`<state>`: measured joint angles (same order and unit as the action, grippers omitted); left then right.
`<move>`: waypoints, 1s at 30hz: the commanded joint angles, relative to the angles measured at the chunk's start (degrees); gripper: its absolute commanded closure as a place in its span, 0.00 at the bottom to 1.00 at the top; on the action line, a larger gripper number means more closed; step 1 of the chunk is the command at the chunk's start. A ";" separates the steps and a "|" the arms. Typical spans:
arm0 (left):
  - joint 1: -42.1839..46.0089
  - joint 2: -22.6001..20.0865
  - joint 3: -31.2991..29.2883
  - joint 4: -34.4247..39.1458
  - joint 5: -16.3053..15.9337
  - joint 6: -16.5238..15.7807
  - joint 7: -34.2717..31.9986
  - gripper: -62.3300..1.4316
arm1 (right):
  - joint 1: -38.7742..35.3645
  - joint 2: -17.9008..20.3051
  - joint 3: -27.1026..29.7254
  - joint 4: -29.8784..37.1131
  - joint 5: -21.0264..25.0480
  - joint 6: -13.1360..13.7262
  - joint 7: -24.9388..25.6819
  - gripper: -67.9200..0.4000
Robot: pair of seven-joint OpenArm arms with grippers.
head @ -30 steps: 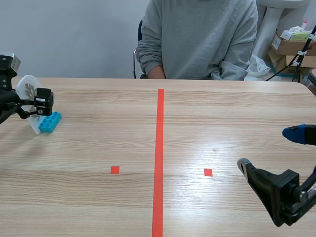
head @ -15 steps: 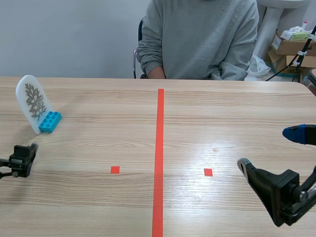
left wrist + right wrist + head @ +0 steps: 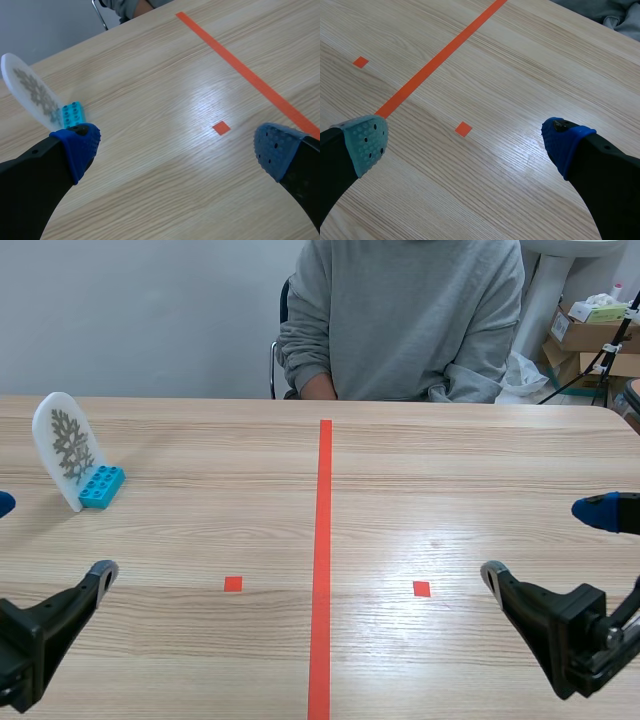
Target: Do the leaf sorting experiment
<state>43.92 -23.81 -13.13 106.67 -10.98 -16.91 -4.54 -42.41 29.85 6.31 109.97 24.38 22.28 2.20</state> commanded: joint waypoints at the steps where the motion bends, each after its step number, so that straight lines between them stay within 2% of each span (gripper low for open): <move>1: 0.87 0.28 0.15 1.29 -0.44 -1.05 -0.07 0.00 | 0.68 -0.02 0.48 0.70 0.22 0.02 0.46 0.06; 6: 7.43 0.31 0.24 9.01 -1.88 -1.95 1.75 0.00 | 0.68 -0.02 0.48 0.70 0.22 0.02 0.46 0.06; 11: 11.43 1.14 0.24 13.92 -1.90 -1.90 3.67 0.00 | 0.66 -0.02 0.48 0.70 0.22 0.02 0.48 0.06; 16: 12.24 3.17 0.24 14.58 -1.88 -2.58 4.59 0.00 | 0.68 -0.02 0.48 0.70 0.22 0.02 0.50 0.06; 30: 12.09 3.13 0.24 14.58 -1.88 -2.56 4.61 0.00 | 0.66 -0.02 0.48 0.70 0.22 0.02 0.31 0.06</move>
<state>56.18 -20.80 -13.06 121.23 -12.40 -19.38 0.84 -42.41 29.85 6.31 109.97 24.38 22.28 2.04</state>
